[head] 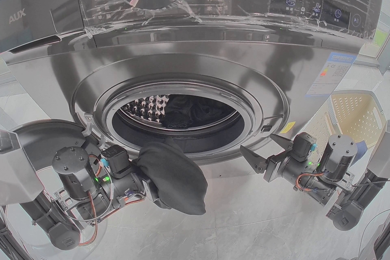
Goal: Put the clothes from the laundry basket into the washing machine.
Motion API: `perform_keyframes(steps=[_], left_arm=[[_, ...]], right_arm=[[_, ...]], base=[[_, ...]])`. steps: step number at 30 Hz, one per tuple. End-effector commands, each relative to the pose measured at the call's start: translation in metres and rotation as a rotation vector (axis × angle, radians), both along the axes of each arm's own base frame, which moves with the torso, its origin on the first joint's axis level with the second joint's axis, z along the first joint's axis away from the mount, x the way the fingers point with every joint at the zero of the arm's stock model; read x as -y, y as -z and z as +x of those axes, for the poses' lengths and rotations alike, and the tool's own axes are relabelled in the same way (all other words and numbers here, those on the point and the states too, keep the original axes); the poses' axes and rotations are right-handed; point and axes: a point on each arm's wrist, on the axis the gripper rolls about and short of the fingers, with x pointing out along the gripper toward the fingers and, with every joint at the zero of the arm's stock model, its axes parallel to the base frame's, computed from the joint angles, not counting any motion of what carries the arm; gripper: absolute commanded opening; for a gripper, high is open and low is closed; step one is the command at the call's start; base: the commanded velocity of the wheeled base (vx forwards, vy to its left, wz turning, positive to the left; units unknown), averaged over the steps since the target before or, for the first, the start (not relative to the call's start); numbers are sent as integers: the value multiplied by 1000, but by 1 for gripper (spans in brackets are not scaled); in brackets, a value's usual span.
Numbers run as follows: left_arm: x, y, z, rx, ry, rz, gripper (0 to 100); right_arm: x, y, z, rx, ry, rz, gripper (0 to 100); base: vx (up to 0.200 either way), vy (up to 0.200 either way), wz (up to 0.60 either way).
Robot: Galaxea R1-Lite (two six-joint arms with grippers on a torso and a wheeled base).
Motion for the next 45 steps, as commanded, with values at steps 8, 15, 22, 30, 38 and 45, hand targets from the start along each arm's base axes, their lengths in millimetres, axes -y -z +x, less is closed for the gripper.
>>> perform_keyframes(steps=[8,15,22,30,38,45], left_arm=[[30,-1,48,75,-78,-54,0],[50,29,83,56,-86,-43,0],[79,37,135,149,-99,-113,0],[84,33,174,154,-140,-115,0],[86,7,216,194,-227,-142,0],[84,-2,228,222,-282,-164,0]], right_arm=[[-14,2,-13,-9,-65,-3,100],[-15,2,-18,-11,-81,-9,100],[-16,0,-18,-3,-84,-7,100],[-17,0,-18,-3,-88,-4,100],[-18,0,-19,-3,-91,-5,100],[-19,0,-19,-2,-93,-4,100]], base=[[0,0,0],[0,0,0],[0,0,0],[0,0,0],[0,0,0],[0,0,0]])
